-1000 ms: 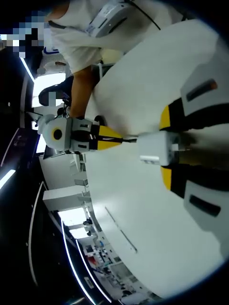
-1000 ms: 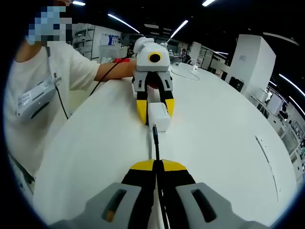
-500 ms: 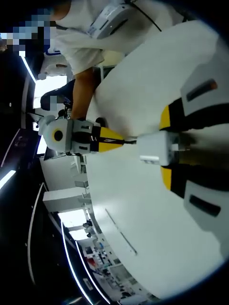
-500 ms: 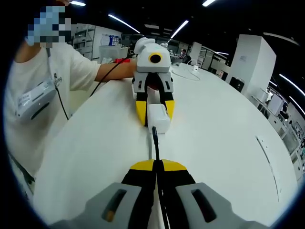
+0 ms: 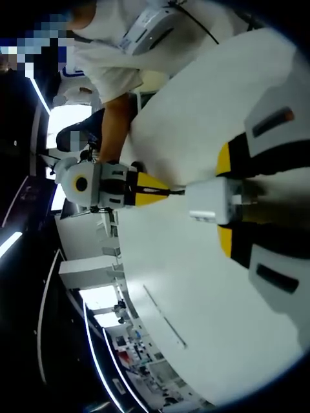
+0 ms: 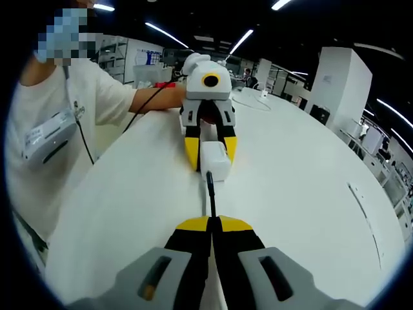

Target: Plug the desk Type‑C cable into the charger adapter.

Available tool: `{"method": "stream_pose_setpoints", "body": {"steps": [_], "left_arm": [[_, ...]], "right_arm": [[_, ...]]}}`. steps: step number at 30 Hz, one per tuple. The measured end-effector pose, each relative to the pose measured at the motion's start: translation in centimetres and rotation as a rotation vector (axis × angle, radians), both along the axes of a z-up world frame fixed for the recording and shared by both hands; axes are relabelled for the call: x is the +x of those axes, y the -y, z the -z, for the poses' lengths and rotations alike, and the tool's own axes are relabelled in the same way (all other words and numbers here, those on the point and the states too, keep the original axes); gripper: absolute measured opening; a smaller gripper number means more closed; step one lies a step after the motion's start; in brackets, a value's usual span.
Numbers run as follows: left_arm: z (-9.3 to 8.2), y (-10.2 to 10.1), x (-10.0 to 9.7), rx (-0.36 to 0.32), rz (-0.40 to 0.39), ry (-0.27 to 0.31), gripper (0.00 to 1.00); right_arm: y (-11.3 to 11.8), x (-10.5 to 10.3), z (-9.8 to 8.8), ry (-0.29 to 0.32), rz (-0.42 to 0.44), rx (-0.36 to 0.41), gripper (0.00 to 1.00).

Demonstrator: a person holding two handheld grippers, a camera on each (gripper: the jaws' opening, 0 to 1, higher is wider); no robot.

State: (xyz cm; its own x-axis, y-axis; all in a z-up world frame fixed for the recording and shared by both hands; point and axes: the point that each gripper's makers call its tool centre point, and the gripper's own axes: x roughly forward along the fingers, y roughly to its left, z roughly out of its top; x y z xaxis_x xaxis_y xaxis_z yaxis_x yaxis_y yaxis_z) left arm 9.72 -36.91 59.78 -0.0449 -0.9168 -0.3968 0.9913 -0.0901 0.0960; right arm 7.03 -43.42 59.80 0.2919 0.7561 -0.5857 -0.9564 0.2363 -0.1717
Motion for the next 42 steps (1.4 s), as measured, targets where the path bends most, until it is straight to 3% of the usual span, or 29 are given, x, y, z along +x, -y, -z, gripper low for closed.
{"method": "stream_pose_setpoints", "body": {"steps": [16, 42], "left_arm": [[-0.03, -0.05, -0.28, -0.007, 0.025, 0.001, 0.26], [0.02, 0.11, -0.35, -0.013, 0.032, -0.014, 0.26]], "right_arm": [[0.01, -0.25, 0.01, 0.002, 0.013, 0.05, 0.03], [-0.18, -0.41, 0.18, -0.001, 0.025, 0.067, 0.03]]}}
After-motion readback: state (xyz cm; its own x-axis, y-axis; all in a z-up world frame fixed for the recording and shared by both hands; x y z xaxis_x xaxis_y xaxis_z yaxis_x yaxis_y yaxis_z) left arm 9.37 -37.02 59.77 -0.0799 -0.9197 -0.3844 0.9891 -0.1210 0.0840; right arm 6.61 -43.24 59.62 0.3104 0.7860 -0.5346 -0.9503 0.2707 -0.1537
